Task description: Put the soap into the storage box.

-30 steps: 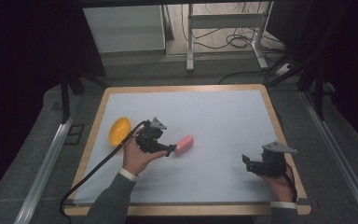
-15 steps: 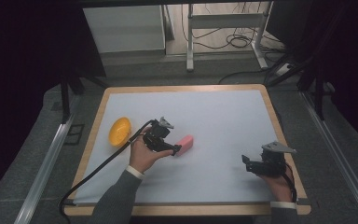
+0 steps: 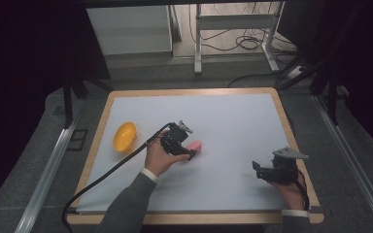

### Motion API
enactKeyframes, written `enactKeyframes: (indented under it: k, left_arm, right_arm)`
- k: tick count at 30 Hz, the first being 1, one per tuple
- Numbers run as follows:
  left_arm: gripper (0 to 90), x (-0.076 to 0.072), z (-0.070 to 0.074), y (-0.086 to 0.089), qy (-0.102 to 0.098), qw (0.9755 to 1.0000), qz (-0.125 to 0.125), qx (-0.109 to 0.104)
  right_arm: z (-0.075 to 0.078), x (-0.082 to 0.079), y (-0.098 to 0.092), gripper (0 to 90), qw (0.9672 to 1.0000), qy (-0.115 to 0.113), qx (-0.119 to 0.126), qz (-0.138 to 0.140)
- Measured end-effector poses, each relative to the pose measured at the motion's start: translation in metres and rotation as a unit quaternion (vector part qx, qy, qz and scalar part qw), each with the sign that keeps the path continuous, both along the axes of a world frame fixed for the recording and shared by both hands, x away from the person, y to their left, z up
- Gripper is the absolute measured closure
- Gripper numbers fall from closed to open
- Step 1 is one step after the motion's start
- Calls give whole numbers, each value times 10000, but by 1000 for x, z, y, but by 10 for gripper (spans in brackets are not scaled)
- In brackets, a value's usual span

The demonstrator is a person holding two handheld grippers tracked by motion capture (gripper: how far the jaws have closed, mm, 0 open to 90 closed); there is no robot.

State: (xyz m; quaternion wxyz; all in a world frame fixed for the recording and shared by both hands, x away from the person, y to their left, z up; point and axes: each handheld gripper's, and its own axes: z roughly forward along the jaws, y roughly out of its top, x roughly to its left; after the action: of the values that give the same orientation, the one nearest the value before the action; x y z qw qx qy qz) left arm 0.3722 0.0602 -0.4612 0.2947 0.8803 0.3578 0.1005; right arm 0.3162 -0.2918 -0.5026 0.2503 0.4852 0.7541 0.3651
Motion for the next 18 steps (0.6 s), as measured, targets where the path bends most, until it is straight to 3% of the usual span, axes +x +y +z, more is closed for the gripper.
enactKeyframes:
  k: [18]
  left_arm:
    - [368,19,-22,-16,280,9994,51,215]
  right_arm:
    - [-2,1,0,87,10000,35,-22,-22]
